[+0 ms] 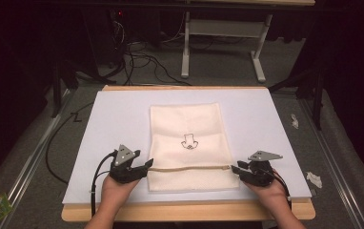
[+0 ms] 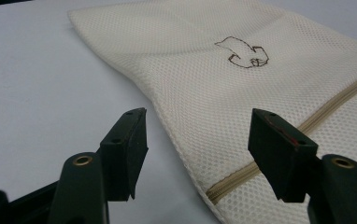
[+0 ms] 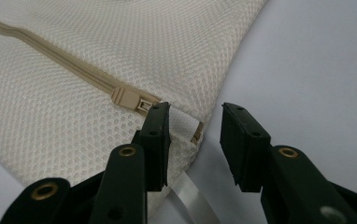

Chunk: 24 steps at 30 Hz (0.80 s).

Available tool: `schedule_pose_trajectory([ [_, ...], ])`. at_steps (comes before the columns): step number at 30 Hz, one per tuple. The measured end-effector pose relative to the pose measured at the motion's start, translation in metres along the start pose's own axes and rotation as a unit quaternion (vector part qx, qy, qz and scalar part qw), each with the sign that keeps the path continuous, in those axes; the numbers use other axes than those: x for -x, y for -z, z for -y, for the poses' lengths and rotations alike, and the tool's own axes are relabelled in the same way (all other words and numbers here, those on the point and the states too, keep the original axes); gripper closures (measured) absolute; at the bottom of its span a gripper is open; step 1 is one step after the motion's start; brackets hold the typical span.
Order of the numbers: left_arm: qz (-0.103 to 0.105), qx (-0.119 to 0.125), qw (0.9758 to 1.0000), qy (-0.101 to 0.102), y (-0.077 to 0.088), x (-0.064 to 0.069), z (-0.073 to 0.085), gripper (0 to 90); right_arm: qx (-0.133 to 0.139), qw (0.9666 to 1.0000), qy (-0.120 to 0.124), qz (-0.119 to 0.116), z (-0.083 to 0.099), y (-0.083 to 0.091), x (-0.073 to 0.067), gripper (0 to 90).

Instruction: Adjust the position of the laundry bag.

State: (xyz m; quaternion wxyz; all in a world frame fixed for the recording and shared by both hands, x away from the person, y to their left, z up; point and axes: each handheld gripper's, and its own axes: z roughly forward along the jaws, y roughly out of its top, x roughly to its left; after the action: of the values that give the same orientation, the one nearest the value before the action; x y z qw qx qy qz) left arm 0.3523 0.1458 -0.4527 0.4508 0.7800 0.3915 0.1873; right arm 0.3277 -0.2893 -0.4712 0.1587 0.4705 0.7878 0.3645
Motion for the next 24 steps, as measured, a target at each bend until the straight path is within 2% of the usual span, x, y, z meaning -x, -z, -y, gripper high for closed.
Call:
schedule_pose_trajectory([
  [5, 0.006, 0.0, 1.0, -0.001, -0.001, 0.001, 0.0, 37.8, -0.013, 0.9999, -0.007, -0.009, 0.0, -0.006, 0.001, 65.4],
  [10, 0.011, 0.008, 0.9999, -0.003, -0.001, 0.001, 0.0, 37.5, -0.014, 0.9998, 0.003, -0.013, 0.0, -0.007, 0.0, 72.5],
  [16, 0.013, 0.011, 0.9999, -0.003, 0.0, 0.003, -0.001, 36.0, -0.019, 0.9997, 0.014, -0.009, -0.002, -0.008, -0.004, 79.8],
  [18, 0.007, 0.017, 0.9998, -0.004, 0.0, 0.003, -0.001, 35.4, -0.025, 0.9995, 0.018, -0.003, -0.003, -0.008, -0.007, 83.3],
  [20, 0.003, 0.025, 0.9997, -0.005, 0.001, 0.003, -0.001, 35.3, -0.026, 0.9993, 0.027, 0.002, -0.004, -0.009, -0.009, 84.5],
  [24, 0.006, 0.029, 0.9996, -0.004, 0.002, 0.002, -0.001, 34.7, -0.022, 0.9994, 0.027, 0.001, -0.004, -0.008, -0.009, 85.0],
])
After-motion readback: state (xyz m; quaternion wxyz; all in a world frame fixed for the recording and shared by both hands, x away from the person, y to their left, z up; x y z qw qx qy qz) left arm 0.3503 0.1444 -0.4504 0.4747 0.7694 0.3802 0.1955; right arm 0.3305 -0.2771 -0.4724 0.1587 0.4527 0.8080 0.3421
